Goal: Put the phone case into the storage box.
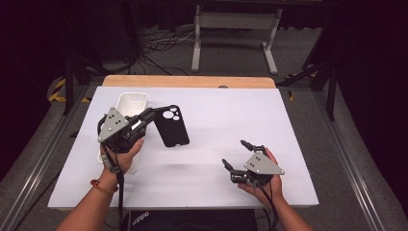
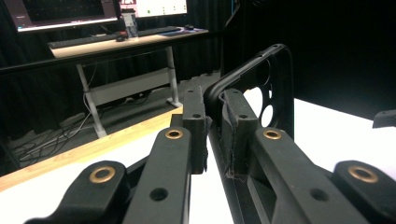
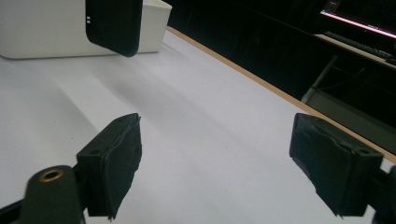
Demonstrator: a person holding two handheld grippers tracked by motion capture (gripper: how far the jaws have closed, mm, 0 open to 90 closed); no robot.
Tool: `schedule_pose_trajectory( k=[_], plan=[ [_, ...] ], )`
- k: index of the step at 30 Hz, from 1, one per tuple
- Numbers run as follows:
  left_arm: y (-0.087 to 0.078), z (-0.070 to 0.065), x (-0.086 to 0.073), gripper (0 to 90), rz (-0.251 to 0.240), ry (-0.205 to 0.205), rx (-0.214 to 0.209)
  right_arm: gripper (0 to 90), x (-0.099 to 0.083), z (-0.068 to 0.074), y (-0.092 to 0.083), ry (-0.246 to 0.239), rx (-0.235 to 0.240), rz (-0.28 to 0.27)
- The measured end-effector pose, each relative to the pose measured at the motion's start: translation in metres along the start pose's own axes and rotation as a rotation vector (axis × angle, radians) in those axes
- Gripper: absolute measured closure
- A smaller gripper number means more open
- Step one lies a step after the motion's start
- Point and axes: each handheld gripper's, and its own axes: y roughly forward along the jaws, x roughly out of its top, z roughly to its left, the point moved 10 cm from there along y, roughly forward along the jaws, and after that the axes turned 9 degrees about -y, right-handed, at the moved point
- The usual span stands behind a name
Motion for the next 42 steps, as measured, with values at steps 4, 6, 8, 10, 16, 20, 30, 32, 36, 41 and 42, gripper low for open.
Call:
schedule_pose_trajectory(
  k=[4,6,8,10,16,20,30,32,36,41,42],
  plan=[
    [-0.002,0.002,0.004,81.7,-0.013,-0.001,0.002,18.1,-0.001,0.000,0.001,0.001,-0.001,0.004],
    [-0.004,0.002,0.006,81.7,-0.017,0.000,0.005,18.1,-0.001,0.000,0.001,-0.003,0.003,0.006],
    [-0.006,0.003,0.008,81.8,-0.023,0.005,0.005,18.1,-0.001,0.000,0.001,-0.003,0.001,0.006],
    [-0.007,0.004,0.010,81.8,-0.025,0.006,0.010,18.1,-0.001,-0.001,0.001,-0.001,0.000,0.003],
    [-0.012,0.010,0.014,81.8,-0.040,0.001,0.018,18.1,-0.003,-0.002,0.002,0.004,-0.002,0.013],
    [-0.015,0.014,0.016,81.9,-0.047,-0.006,0.023,18.1,-0.004,-0.001,0.003,0.002,-0.001,0.016],
    [-0.018,0.021,0.025,82.0,-0.063,0.000,0.038,18.2,-0.006,0.001,0.006,0.003,0.007,0.032],
    [-0.017,0.023,0.027,82.0,-0.061,0.001,0.038,18.2,-0.006,0.001,0.007,0.002,0.005,0.032],
    [-0.016,0.031,0.032,82.0,-0.065,0.008,0.055,18.3,-0.008,0.000,0.008,0.005,0.007,0.037],
    [-0.016,0.041,0.037,82.0,-0.076,0.047,0.084,18.5,-0.008,0.002,0.007,-0.005,0.007,0.035],
    [-0.016,0.044,0.038,82.0,-0.072,0.055,0.090,18.5,-0.008,0.002,0.007,-0.004,0.008,0.036]
  ],
)
